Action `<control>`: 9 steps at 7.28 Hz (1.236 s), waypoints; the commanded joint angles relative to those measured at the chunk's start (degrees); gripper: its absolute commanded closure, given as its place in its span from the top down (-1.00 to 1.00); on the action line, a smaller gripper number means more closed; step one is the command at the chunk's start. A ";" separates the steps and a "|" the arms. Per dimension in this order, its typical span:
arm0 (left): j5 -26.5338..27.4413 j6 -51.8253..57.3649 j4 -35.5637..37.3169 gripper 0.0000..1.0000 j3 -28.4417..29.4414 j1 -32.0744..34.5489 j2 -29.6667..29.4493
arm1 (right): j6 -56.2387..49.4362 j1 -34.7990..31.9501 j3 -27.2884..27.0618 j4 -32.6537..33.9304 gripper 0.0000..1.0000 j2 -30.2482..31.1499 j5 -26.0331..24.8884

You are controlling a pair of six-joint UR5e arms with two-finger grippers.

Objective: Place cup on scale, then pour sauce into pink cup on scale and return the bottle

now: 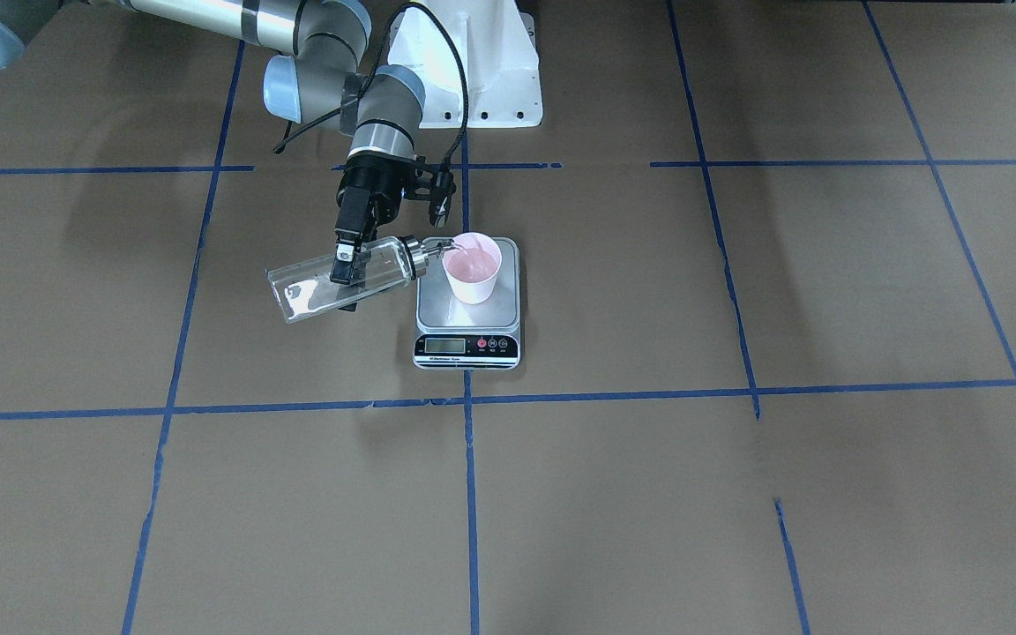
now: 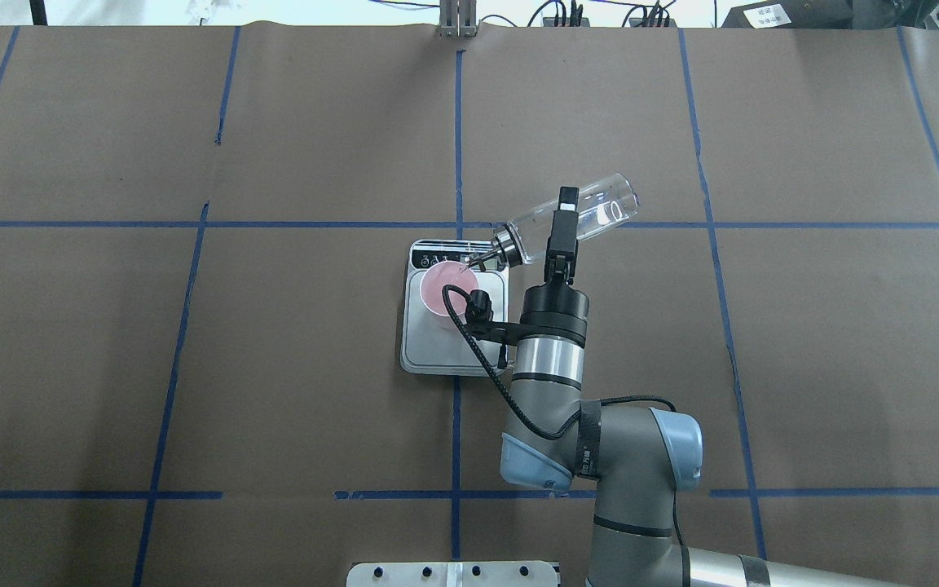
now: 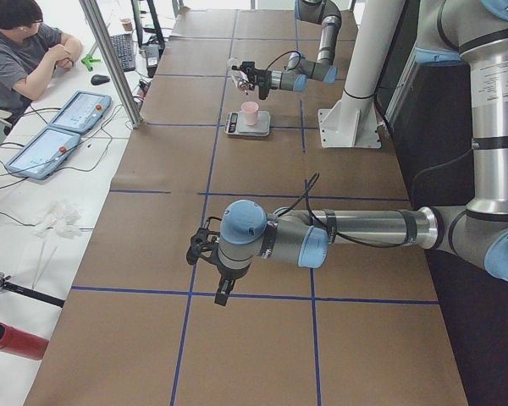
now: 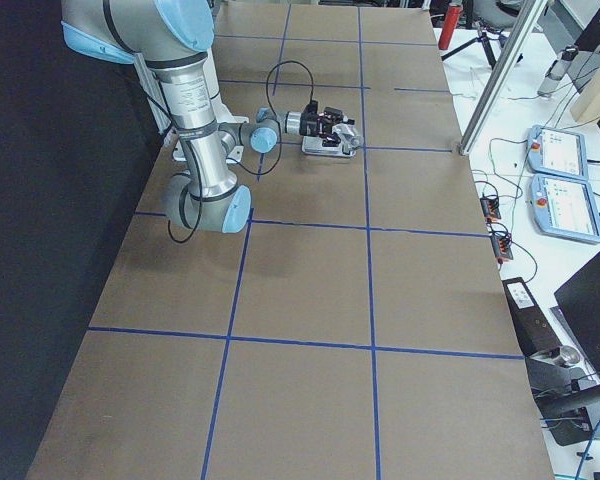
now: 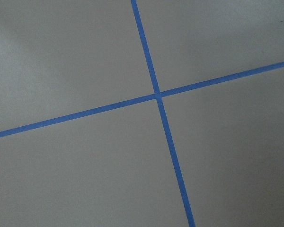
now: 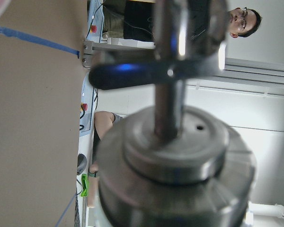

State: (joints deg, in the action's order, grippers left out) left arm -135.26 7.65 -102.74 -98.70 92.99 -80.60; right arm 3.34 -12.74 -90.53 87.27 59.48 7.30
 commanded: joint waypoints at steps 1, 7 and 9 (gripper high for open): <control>0.09 0.00 0.00 1.00 0.00 0.00 0.00 | 0.09 0.00 0.00 -0.25 -1.00 0.02 0.00; 0.00 0.17 -0.09 1.00 0.00 0.00 0.00 | 2.80 0.35 0.00 -28.14 -1.00 1.25 8.24; 0.00 0.18 -0.09 1.00 0.00 0.00 0.00 | 17.25 0.18 -0.79 -31.72 -1.00 2.04 16.39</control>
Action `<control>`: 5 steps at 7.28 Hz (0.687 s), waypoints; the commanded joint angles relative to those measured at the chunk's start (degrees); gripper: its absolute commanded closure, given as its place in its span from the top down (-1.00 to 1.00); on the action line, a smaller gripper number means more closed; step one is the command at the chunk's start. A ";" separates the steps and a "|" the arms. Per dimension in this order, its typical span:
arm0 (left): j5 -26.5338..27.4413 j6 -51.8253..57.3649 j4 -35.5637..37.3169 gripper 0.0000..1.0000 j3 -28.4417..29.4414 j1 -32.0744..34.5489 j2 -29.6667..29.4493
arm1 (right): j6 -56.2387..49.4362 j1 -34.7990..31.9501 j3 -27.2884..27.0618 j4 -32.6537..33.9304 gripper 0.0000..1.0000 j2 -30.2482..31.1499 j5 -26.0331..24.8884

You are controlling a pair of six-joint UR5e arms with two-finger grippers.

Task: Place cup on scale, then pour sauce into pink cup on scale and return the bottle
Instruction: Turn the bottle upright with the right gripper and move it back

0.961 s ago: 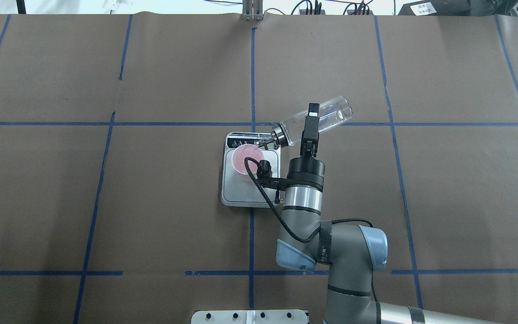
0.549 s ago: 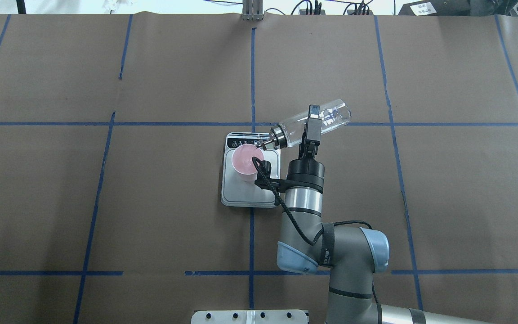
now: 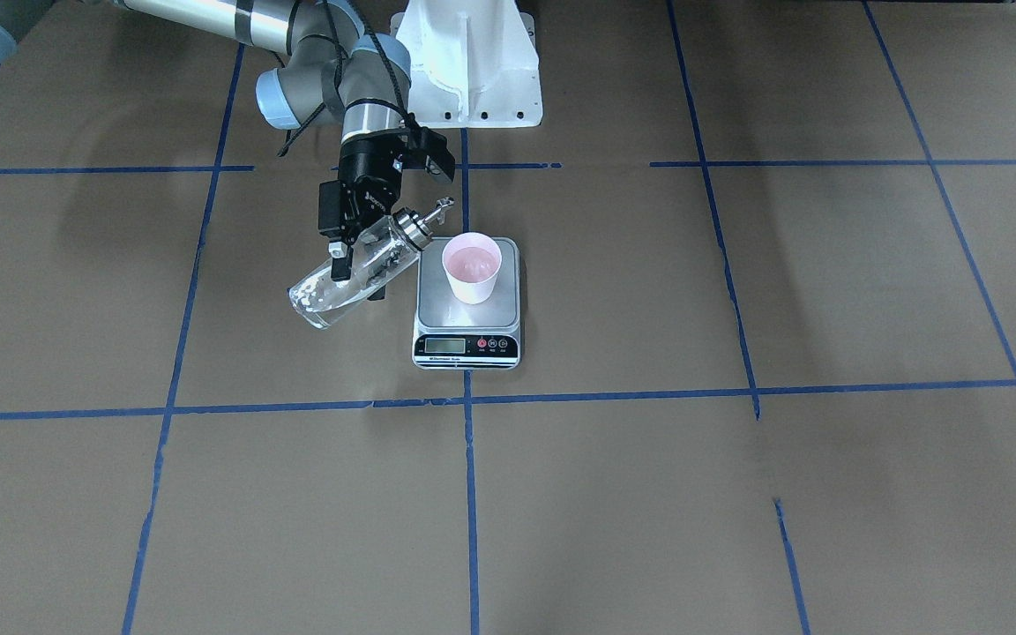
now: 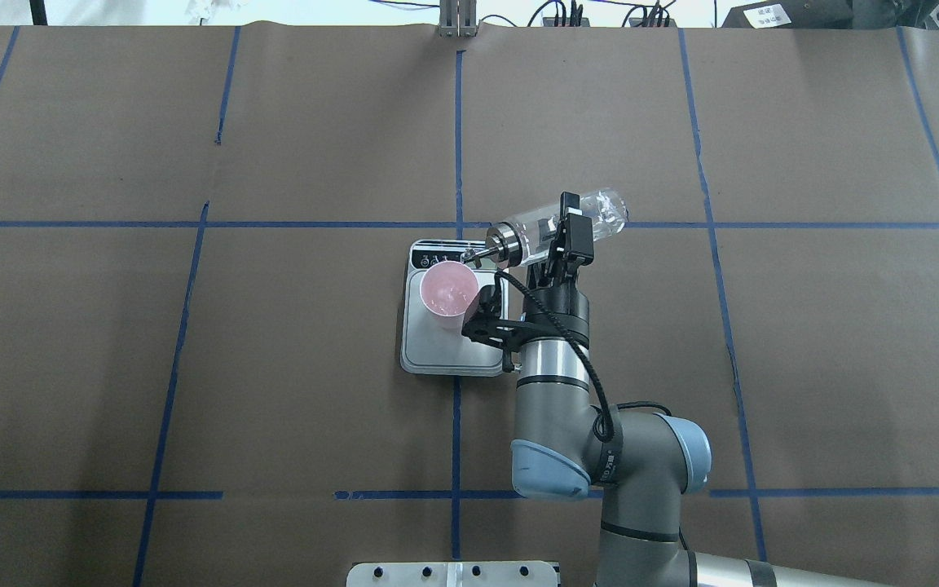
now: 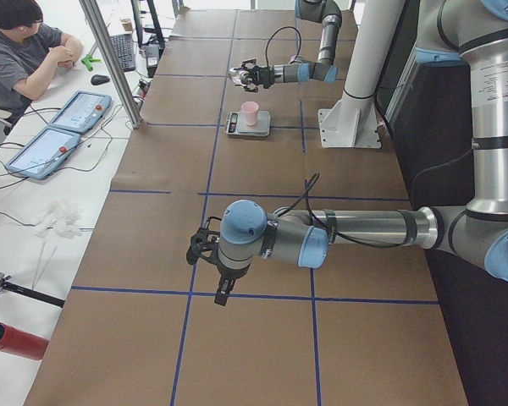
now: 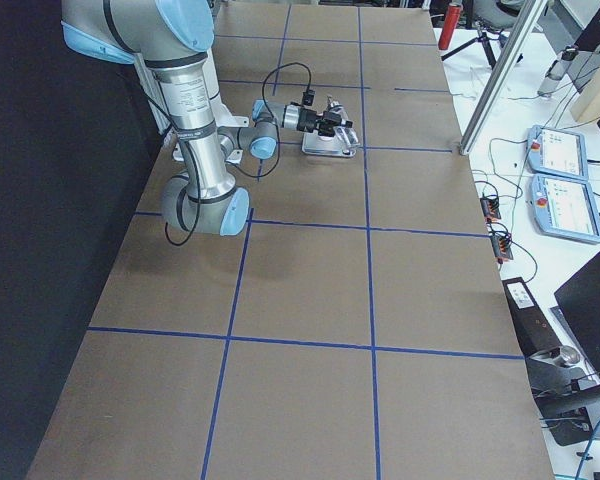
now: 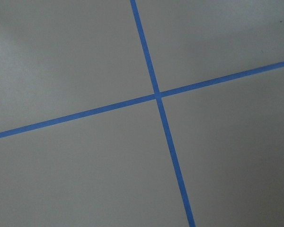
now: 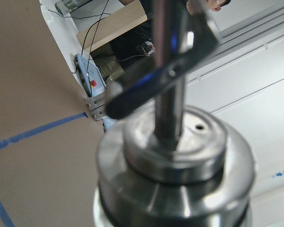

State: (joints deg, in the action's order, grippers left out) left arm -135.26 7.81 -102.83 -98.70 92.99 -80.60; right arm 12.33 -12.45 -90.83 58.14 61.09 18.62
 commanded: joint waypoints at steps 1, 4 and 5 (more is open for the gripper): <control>0.00 0.10 0.00 1.00 0.00 0.00 0.00 | 14.85 -0.30 -3.19 -2.60 -1.00 0.78 8.07; 0.00 0.10 0.00 1.00 -0.09 0.00 0.09 | 32.80 -0.73 -12.68 -2.60 -1.00 8.68 15.90; 0.00 0.10 0.00 1.00 -0.09 0.00 0.09 | 37.54 -0.91 -13.23 -2.60 -1.00 9.74 16.79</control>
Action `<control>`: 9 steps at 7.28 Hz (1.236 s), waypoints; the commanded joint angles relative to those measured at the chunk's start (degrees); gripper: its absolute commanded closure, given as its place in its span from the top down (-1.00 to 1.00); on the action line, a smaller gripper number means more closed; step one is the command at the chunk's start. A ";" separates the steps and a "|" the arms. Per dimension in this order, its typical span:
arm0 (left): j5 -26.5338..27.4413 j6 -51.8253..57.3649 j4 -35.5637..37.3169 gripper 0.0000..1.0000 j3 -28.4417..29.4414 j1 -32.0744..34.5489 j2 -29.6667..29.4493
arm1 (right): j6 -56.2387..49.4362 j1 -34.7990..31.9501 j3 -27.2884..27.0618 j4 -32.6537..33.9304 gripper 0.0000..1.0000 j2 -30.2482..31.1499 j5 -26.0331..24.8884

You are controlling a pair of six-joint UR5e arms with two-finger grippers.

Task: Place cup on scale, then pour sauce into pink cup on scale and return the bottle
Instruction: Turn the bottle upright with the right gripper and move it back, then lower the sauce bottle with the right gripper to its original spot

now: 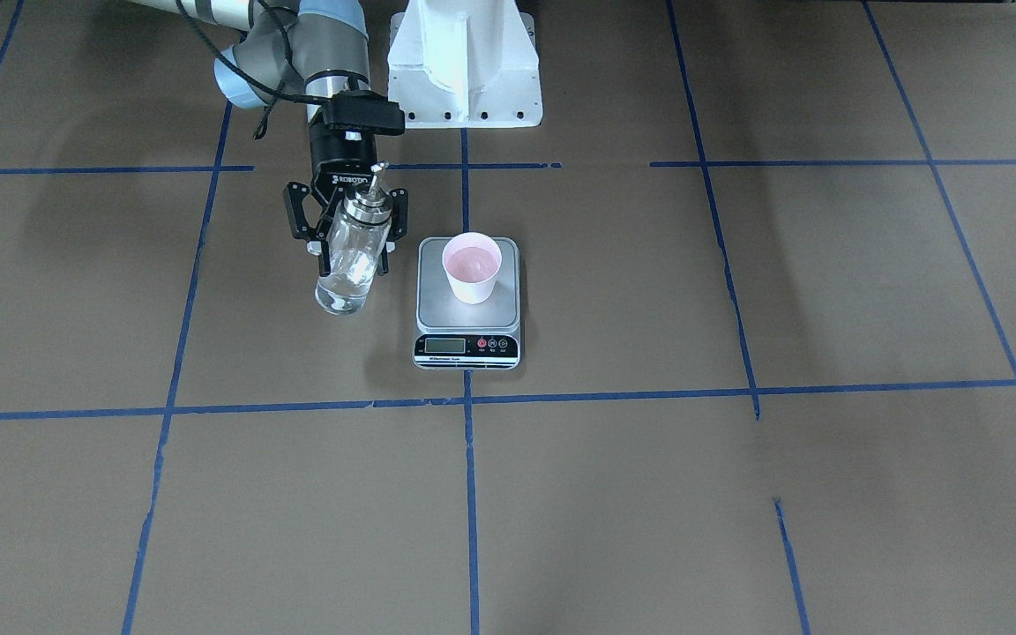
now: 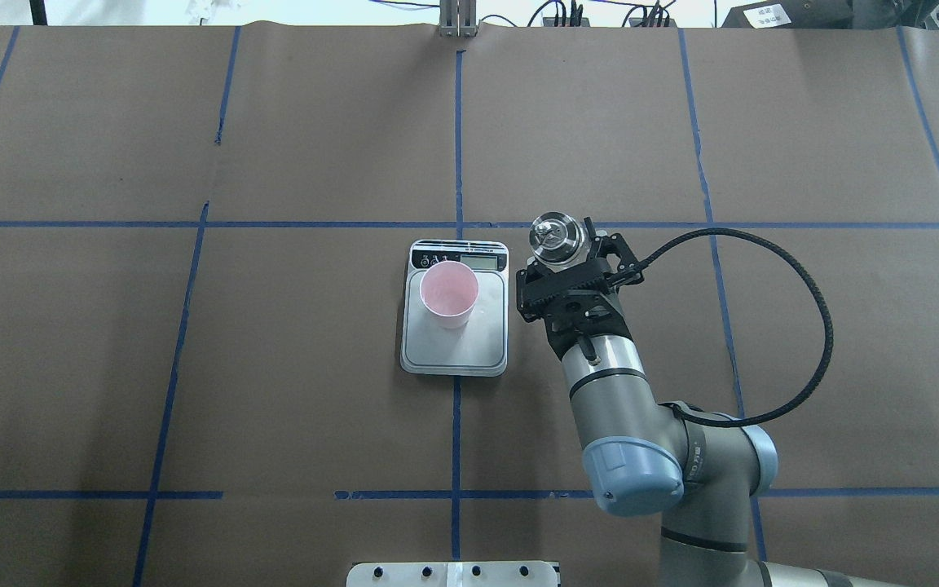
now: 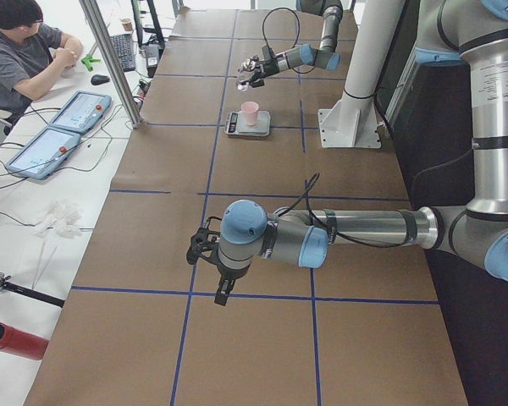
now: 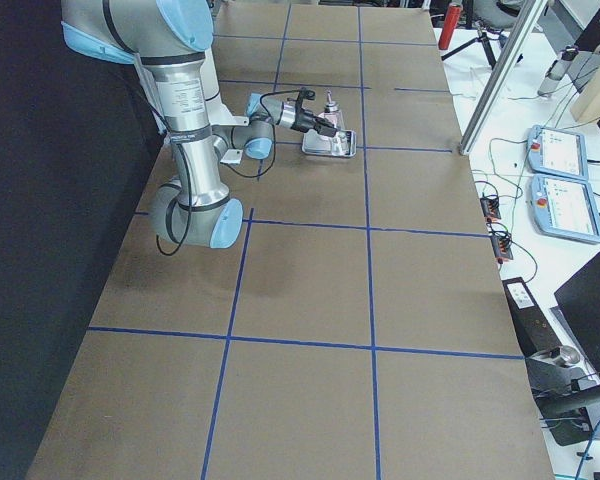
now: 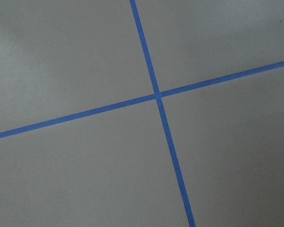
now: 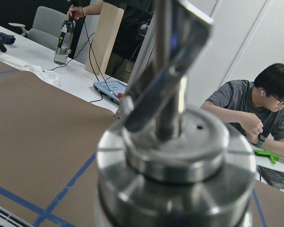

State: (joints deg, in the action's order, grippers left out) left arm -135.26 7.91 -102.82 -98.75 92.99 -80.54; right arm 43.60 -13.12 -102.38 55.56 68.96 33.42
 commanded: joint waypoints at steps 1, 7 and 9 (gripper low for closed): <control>0.00 0.09 -0.01 1.00 -0.04 0.00 0.03 | 15.37 -1.55 -2.29 -0.01 -1.00 2.75 6.17; 0.00 0.09 -0.10 1.00 -0.12 0.00 -0.06 | 34.30 -3.93 -7.48 -0.01 -1.00 19.19 15.07; 0.00 0.00 -0.10 1.00 -0.04 0.00 -0.23 | 35.06 -3.85 -7.40 -0.10 -1.00 22.08 15.09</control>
State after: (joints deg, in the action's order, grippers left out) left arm -135.23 7.93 -102.92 -98.82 92.99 -80.68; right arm 77.59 -16.97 -109.71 55.49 89.33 48.20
